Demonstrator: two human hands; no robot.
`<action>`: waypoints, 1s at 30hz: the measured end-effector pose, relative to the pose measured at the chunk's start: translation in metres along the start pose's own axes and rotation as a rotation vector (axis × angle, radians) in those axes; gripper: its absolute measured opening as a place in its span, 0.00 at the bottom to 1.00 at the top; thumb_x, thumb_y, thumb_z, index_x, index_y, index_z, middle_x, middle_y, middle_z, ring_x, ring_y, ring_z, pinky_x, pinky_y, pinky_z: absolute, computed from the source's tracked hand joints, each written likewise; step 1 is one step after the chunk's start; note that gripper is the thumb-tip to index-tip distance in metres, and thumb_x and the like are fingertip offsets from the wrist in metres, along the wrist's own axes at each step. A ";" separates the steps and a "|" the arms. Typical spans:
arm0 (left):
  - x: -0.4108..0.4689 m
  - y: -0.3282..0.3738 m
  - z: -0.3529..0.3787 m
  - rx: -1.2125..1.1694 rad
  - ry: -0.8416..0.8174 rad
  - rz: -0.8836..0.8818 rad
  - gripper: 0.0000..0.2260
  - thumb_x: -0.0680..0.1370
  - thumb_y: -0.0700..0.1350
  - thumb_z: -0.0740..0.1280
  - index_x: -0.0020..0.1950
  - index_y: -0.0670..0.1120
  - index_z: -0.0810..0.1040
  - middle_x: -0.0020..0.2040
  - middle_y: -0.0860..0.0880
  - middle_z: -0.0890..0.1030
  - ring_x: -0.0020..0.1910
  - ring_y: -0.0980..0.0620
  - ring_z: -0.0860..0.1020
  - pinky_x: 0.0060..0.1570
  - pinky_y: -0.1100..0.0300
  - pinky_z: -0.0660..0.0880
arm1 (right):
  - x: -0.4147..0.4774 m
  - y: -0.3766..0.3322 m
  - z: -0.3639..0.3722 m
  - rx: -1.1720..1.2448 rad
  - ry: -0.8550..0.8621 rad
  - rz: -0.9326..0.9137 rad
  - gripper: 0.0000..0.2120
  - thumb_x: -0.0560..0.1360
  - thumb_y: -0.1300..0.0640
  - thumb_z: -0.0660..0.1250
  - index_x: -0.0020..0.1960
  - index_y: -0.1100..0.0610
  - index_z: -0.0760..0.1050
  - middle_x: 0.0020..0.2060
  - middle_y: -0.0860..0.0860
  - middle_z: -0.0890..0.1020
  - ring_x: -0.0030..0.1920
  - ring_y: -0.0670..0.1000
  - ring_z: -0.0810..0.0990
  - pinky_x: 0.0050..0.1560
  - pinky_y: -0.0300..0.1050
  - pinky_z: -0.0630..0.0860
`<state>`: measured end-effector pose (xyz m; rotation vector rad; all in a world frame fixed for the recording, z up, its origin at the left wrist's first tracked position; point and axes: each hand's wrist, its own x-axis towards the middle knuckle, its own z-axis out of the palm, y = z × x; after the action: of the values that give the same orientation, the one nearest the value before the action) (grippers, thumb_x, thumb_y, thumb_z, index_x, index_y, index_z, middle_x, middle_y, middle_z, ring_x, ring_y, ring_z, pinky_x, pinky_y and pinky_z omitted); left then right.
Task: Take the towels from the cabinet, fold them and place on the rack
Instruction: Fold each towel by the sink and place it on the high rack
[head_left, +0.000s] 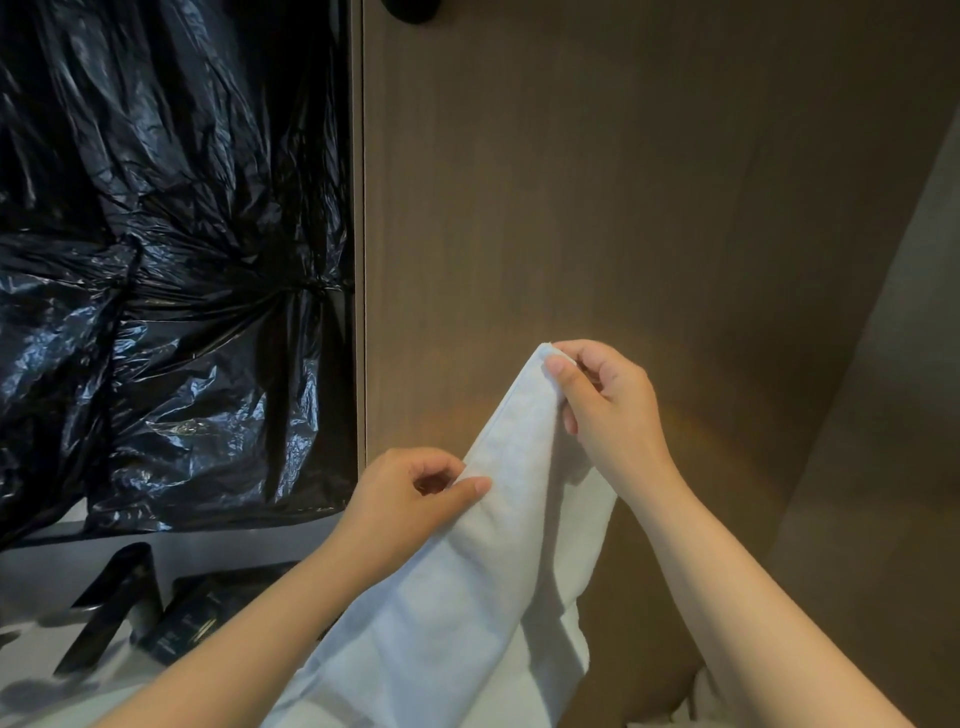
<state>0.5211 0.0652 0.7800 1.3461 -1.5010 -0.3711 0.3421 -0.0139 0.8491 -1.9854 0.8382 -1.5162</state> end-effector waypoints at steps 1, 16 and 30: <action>0.000 -0.001 0.001 0.005 -0.008 -0.011 0.10 0.73 0.52 0.73 0.38 0.47 0.84 0.36 0.45 0.82 0.39 0.44 0.79 0.41 0.47 0.76 | 0.003 0.000 -0.003 -0.008 0.013 -0.006 0.08 0.80 0.53 0.63 0.49 0.53 0.80 0.29 0.44 0.77 0.29 0.42 0.74 0.34 0.35 0.71; 0.016 -0.013 0.009 0.048 -0.168 -0.162 0.13 0.73 0.54 0.72 0.29 0.53 0.82 0.28 0.51 0.79 0.25 0.61 0.74 0.26 0.72 0.67 | 0.047 -0.009 -0.051 -0.087 0.190 -0.046 0.10 0.80 0.54 0.63 0.42 0.48 0.78 0.24 0.45 0.77 0.28 0.43 0.75 0.41 0.42 0.73; 0.071 -0.017 -0.032 0.318 0.005 -0.180 0.10 0.71 0.55 0.75 0.34 0.51 0.84 0.32 0.50 0.82 0.33 0.54 0.79 0.33 0.61 0.73 | 0.074 -0.012 -0.091 -0.087 0.336 -0.007 0.11 0.81 0.53 0.62 0.44 0.54 0.78 0.30 0.53 0.79 0.34 0.48 0.78 0.47 0.43 0.77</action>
<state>0.5687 0.0108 0.8135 1.7391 -1.4816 -0.2473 0.2698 -0.0619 0.9294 -1.8190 1.0466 -1.8786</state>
